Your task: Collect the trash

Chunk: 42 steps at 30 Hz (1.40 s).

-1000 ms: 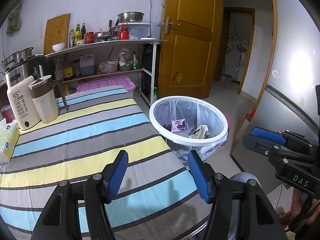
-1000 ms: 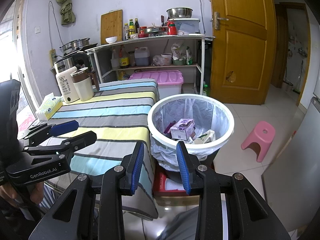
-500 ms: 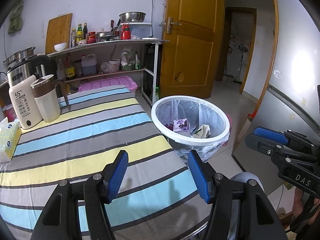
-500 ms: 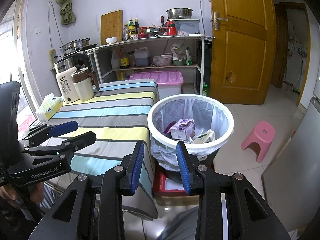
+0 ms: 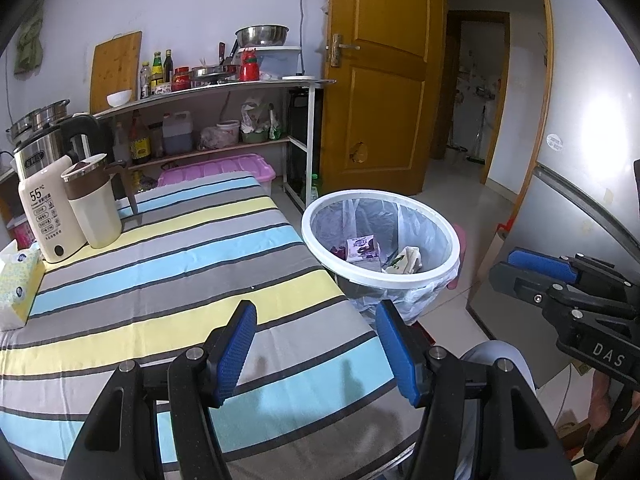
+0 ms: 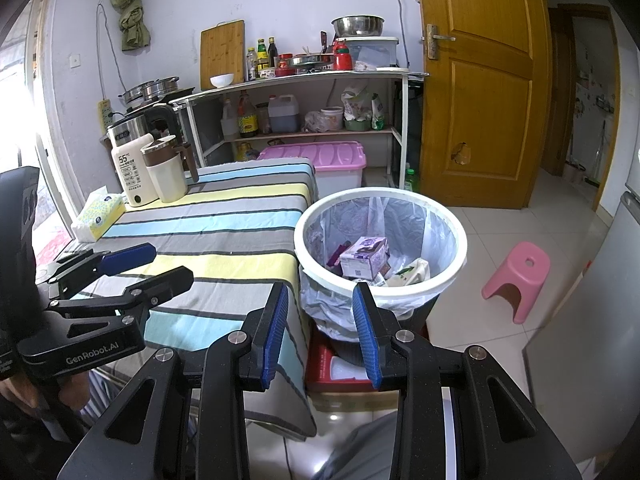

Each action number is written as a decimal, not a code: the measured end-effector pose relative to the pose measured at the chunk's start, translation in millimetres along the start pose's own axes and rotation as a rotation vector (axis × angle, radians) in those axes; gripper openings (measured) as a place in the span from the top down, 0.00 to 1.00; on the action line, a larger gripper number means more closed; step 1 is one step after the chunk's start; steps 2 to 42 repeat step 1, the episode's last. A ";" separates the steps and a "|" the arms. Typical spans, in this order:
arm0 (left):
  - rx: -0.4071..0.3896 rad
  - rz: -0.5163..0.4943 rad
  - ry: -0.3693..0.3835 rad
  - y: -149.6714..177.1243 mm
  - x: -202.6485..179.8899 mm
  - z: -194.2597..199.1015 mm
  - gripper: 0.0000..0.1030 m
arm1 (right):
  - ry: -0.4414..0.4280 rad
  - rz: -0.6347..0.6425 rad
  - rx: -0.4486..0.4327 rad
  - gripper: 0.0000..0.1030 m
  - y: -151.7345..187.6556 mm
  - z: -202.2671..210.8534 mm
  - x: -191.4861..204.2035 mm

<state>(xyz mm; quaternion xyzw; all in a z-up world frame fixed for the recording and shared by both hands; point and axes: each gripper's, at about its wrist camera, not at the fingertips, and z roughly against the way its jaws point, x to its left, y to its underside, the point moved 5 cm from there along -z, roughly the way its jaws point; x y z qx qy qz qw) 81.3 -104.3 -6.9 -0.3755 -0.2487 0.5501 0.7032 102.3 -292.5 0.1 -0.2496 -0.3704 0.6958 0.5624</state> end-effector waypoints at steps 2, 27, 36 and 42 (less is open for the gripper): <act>0.001 0.000 -0.001 0.2 -0.9 -0.2 0.40 | 0.000 0.000 0.000 0.66 0.1 0.2 -0.2; 0.001 0.000 -0.001 0.2 -0.9 -0.2 0.40 | 0.000 0.000 0.000 0.66 0.1 0.2 -0.2; 0.001 0.000 -0.001 0.2 -0.9 -0.2 0.40 | 0.000 0.000 0.000 0.66 0.1 0.2 -0.2; 0.001 0.000 -0.001 0.2 -0.9 -0.2 0.40 | 0.000 0.000 0.000 0.66 0.1 0.2 -0.2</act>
